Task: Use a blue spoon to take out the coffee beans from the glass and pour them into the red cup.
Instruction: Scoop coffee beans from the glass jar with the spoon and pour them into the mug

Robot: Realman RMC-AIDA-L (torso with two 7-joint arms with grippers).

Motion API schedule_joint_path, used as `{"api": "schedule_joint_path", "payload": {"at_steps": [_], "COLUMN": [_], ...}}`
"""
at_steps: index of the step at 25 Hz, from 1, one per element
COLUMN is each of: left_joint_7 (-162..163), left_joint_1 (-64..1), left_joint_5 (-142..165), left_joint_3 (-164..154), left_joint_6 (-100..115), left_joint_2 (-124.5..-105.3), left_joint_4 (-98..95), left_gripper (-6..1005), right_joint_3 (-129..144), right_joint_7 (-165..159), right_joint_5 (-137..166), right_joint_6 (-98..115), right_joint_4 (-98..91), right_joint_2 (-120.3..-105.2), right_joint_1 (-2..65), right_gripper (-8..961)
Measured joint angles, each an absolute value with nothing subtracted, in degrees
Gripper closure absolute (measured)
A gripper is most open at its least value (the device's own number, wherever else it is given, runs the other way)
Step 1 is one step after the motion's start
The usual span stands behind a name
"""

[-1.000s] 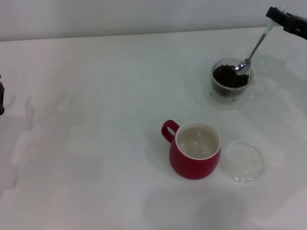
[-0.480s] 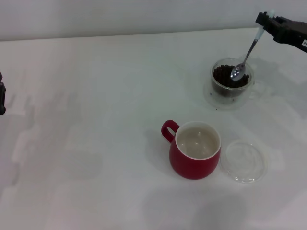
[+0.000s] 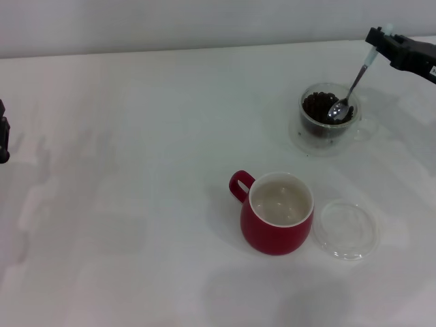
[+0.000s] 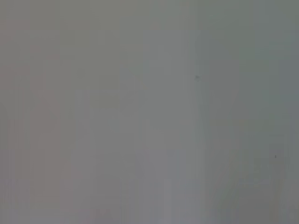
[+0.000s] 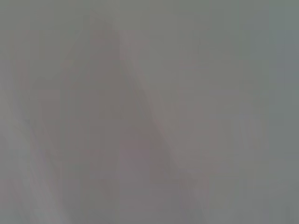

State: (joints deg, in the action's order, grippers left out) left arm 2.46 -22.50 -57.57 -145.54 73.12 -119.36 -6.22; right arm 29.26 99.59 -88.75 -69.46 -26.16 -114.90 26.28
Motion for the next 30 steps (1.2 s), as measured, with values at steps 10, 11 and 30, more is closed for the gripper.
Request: {"api": "schedule_joint_path", "payload": {"at_steps": [10,11,30], "left_joint_7": [2.5,2.5,2.5], "left_joint_1": [-22.4,-22.4,-22.5], "left_joint_5": [-57.6,-57.6,-57.6], "left_joint_3": [-145.5,-145.5,-145.5], "left_joint_6": [73.1,73.1,72.6], "left_joint_2": [-119.36,-119.36,-119.08], "left_joint_4": [-6.2,-6.2,-5.8], "left_gripper": [617,617,616], "right_joint_3": [29.0,29.0,29.0], "right_joint_7": [95.5,95.4,95.1], "right_joint_5": [-88.8,-88.8,-89.4], "right_joint_6": [-67.1,-67.0,-65.5], "right_joint_4": [-25.8,-25.6,-22.0], "right_joint_2": [-114.95,-114.97,-115.07], "right_joint_1": [26.3,26.3,26.4], "right_gripper": [797,797,794]}}
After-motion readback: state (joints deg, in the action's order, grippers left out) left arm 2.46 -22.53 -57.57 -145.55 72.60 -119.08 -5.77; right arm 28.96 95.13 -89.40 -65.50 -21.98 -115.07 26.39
